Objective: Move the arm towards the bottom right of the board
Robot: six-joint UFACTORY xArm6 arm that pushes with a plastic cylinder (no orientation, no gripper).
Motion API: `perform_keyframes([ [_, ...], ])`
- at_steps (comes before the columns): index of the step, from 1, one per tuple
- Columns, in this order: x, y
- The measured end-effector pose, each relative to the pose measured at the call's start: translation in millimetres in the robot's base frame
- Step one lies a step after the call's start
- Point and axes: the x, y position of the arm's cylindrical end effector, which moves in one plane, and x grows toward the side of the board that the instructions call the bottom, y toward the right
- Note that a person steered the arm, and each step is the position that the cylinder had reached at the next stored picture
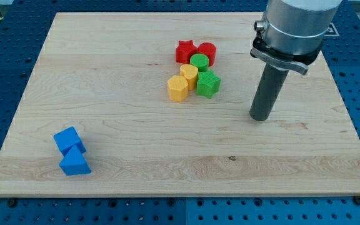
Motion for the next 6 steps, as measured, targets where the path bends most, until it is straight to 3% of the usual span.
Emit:
perform_keyframes([
  [2, 0, 0],
  [3, 12, 44],
  [4, 20, 145],
  [5, -32, 209],
  [6, -85, 204],
])
